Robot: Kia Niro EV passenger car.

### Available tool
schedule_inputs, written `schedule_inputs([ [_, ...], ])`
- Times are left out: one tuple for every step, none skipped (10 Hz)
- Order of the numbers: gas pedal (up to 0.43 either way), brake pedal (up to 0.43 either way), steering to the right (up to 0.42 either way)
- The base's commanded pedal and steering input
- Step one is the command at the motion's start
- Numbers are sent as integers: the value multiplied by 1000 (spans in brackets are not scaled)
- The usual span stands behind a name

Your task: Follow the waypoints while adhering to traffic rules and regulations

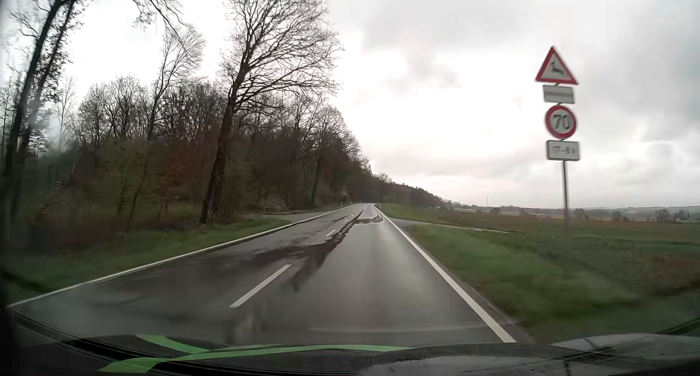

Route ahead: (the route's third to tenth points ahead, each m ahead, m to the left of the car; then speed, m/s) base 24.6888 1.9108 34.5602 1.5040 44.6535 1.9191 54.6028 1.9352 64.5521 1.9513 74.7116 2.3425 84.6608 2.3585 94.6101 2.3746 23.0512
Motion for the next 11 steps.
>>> schedule_inputs([
  [130,0,-5],
  [118,0,-5],
  [98,0,-5],
  [87,0,-5],
  [87,0,-5],
  [87,0,-5],
  [118,0,-5],
  [138,0,-5],
  [150,0,-5],
  [150,0,-5],
  [157,0,-5],
])
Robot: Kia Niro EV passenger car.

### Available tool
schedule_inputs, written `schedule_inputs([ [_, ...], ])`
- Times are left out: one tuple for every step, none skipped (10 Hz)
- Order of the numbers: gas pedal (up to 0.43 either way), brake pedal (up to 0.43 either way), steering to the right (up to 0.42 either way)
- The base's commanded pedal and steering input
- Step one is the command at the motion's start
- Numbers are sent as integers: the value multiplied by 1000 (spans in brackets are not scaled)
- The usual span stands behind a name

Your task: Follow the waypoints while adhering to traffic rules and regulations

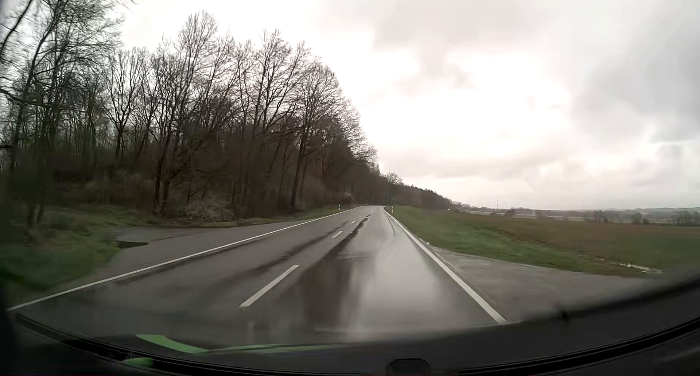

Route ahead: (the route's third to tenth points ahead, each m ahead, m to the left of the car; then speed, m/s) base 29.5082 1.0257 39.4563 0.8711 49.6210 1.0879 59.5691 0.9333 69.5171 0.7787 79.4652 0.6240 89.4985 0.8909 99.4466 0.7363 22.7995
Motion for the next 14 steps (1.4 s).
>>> schedule_inputs([
  [157,0,-5],
  [157,0,-5],
  [157,0,-5],
  [157,0,-4],
  [157,0,-4],
  [157,0,-4],
  [157,0,-3],
  [157,0,-3],
  [157,0,-2],
  [189,0,-2],
  [209,0,-1],
  [240,0,-1],
  [240,0,-1],
  [240,0,-1],
])
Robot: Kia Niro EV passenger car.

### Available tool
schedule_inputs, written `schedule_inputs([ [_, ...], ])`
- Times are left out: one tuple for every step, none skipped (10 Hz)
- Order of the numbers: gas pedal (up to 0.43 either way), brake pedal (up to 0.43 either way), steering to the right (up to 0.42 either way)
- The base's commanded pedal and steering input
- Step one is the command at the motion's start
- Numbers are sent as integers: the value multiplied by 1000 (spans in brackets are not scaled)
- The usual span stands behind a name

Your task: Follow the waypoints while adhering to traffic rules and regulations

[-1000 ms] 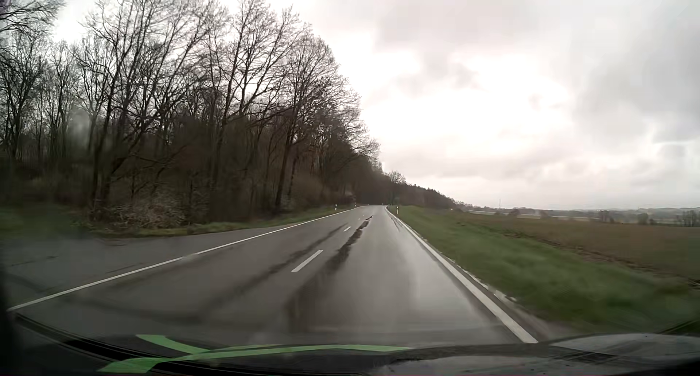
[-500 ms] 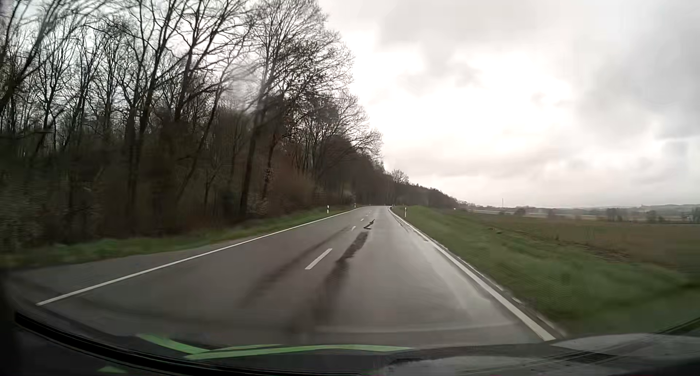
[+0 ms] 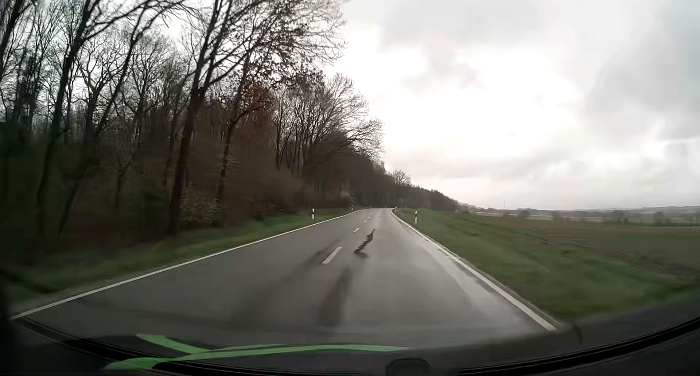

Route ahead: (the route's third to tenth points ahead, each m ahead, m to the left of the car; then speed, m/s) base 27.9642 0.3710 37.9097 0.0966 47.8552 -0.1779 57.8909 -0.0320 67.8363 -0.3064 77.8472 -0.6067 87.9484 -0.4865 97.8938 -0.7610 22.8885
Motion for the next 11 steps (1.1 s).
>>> schedule_inputs([
  [248,0,0],
  [248,0,3],
  [248,0,3],
  [248,0,3],
  [248,0,3],
  [248,0,3],
  [248,0,2],
  [248,0,0],
  [248,0,0],
  [248,0,0],
  [260,0,0],
])
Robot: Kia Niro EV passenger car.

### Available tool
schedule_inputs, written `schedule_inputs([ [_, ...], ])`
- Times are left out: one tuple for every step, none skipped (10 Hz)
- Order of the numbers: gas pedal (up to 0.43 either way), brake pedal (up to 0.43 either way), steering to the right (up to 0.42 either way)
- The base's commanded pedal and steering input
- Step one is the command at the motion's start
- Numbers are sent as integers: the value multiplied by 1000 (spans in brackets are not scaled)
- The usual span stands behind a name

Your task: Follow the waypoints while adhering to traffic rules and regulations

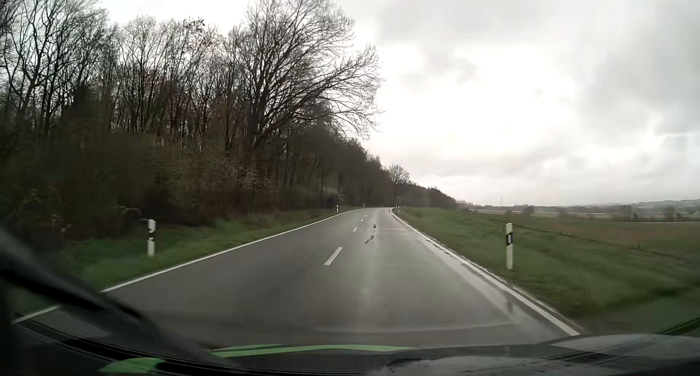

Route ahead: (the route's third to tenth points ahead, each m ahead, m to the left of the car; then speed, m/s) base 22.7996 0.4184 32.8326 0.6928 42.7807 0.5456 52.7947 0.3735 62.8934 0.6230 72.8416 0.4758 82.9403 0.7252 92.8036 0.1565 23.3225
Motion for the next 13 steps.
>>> schedule_inputs([
  [260,0,0],
  [260,0,0],
  [260,0,0],
  [248,0,0],
  [228,0,0],
  [220,0,0],
  [220,0,0],
  [220,0,0],
  [228,0,0],
  [248,0,0],
  [268,0,0],
  [268,0,0],
  [280,0,0],
])
